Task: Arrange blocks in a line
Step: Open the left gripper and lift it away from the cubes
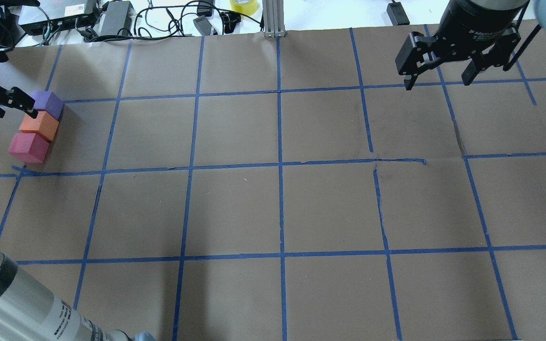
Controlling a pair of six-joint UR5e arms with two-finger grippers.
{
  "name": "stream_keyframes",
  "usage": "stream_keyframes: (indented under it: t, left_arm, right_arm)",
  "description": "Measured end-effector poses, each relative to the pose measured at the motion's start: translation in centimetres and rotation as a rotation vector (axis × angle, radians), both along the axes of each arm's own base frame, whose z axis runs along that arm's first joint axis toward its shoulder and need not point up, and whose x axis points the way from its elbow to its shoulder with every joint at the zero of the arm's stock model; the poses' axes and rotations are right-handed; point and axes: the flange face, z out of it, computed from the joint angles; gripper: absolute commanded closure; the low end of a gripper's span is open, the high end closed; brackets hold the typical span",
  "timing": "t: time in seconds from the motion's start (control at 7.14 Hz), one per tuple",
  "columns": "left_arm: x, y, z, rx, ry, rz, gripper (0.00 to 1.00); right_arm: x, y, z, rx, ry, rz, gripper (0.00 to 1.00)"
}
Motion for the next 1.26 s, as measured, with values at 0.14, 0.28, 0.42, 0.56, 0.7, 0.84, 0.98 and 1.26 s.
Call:
stream_keyframes:
  t: [0.14,0.28,0.42,0.56,0.7,0.84,0.98,1.26]
  left_arm:
    - [-1.9,2.5,5.8,0.019,0.014,-0.002,0.0]
    - [-4.3,5.3,11.3,0.024,0.019,-0.004,0.0]
    - [-7.3,7.6,15.4,0.02,0.017,-0.006,0.0]
    - [-11.4,8.5,17.8,0.009,0.012,0.012,0.0]
    - [-16.6,8.3,19.3,-0.006,0.007,0.051,0.0]
    - [-22.1,8.2,20.2,-0.017,0.005,0.084,0.0]
    - [-28.1,8.7,20.9,-0.023,0.006,0.097,0.0]
    - [-37.8,10.5,21.0,-0.044,0.005,0.048,0.0]
  right_arm:
    - [0.0,0.0,0.0,0.0,0.0,0.0,0.0]
    - [0.0,0.0,0.1,0.0,0.0,-0.001,0.0]
    - [-0.1,0.0,0.1,0.0,0.0,0.0,0.0]
    - [-0.1,0.0,0.1,0.0,0.0,0.0,0.0]
    - [-0.1,0.0,0.1,0.0,0.0,-0.001,0.0]
    - [-0.1,0.0,0.0,0.0,0.0,-0.001,0.0]
    - [-0.1,0.0,0.0,0.0,0.0,-0.001,0.0]
    - [-0.1,0.0,0.1,-0.002,0.0,-0.002,0.0]
